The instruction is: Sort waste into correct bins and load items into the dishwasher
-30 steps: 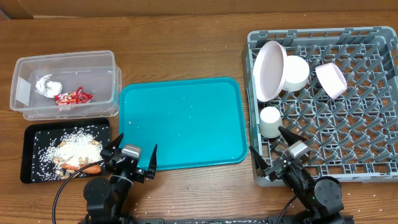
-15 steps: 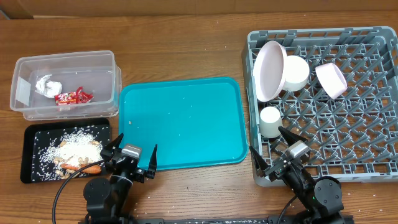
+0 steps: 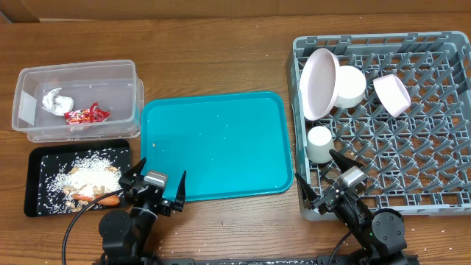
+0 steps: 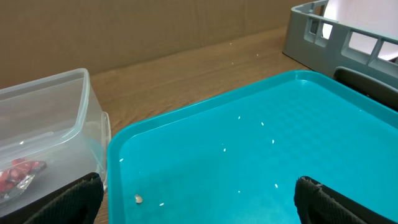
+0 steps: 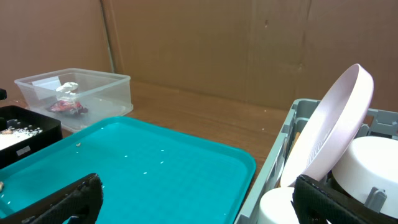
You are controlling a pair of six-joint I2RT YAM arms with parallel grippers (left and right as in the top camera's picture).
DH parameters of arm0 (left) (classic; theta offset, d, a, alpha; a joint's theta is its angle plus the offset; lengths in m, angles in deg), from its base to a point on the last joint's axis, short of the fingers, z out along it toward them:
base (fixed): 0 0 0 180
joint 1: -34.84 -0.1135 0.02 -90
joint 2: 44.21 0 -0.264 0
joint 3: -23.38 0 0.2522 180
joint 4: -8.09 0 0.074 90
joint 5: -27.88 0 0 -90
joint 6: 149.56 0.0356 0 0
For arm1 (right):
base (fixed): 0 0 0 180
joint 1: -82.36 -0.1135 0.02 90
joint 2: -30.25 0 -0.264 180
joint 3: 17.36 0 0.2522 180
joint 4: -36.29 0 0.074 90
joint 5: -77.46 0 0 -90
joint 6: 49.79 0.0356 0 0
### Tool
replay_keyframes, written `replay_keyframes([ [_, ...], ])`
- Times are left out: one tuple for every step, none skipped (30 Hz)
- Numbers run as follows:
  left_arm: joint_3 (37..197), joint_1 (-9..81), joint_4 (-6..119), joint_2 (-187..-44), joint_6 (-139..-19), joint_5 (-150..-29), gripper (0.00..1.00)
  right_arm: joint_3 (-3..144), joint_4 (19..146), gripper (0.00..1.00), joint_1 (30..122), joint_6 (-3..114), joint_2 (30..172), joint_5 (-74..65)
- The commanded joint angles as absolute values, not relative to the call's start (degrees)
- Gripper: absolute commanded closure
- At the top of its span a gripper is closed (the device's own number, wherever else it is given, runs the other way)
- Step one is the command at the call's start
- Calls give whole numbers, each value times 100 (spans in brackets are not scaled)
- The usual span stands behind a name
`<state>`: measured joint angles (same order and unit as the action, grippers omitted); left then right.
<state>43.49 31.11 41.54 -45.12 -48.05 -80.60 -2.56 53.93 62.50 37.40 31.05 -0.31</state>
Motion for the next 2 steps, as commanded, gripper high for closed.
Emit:
replay_keyframes([
  [4310,3163,4127,-4448,-4888,-8143,0,-315,5349,0,6287,3735,3042,2],
  [4310,3163,4127,-4448,-4888,-8143,0,-315,5349,0,6287,3735,3042,-1],
])
